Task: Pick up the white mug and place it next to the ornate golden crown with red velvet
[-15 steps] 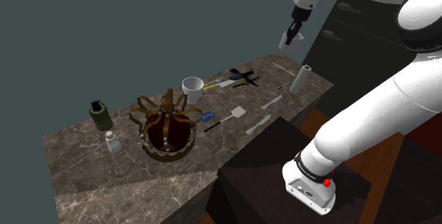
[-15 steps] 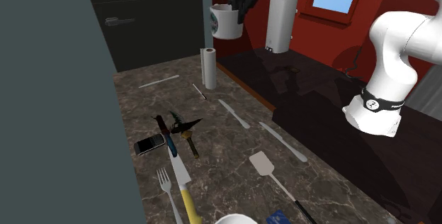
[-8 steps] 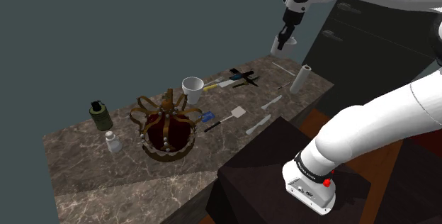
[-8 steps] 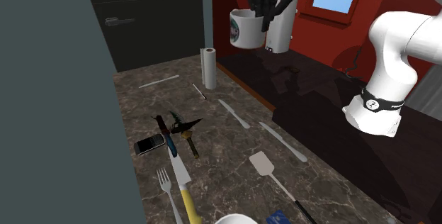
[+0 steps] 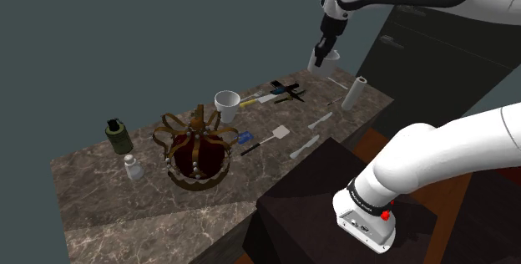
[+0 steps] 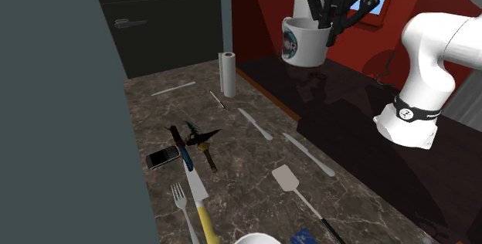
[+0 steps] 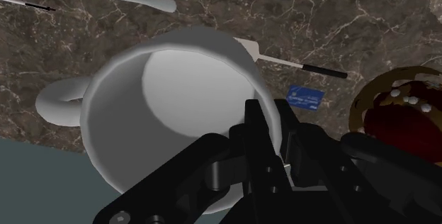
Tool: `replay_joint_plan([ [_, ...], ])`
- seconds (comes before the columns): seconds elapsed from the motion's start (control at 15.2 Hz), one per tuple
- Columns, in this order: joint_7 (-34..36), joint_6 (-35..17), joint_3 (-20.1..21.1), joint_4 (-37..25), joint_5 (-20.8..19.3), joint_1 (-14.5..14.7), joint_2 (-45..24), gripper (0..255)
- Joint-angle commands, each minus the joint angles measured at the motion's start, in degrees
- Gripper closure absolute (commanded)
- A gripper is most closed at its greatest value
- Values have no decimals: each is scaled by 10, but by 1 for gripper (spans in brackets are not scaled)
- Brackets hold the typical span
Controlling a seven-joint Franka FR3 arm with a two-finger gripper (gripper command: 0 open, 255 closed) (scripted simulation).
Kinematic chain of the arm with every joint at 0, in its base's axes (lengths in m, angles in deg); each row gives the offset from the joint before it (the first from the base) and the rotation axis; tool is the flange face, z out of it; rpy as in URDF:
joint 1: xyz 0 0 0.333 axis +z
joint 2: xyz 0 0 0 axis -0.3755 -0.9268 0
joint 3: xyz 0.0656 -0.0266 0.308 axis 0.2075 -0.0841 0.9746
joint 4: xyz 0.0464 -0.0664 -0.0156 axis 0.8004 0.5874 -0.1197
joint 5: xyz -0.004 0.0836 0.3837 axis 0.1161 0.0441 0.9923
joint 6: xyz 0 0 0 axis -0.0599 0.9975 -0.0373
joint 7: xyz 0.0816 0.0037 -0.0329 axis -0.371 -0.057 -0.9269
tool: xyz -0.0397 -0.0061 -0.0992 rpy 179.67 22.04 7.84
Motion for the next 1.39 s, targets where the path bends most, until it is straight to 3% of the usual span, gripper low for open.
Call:
replay_joint_plan([
  [0.0,27,5,21,14,8,8,17,255],
  [0.66,165,21,134,44,67,64,55,255],
  [1.32,306,23,250,9,127,116,23,255],
])
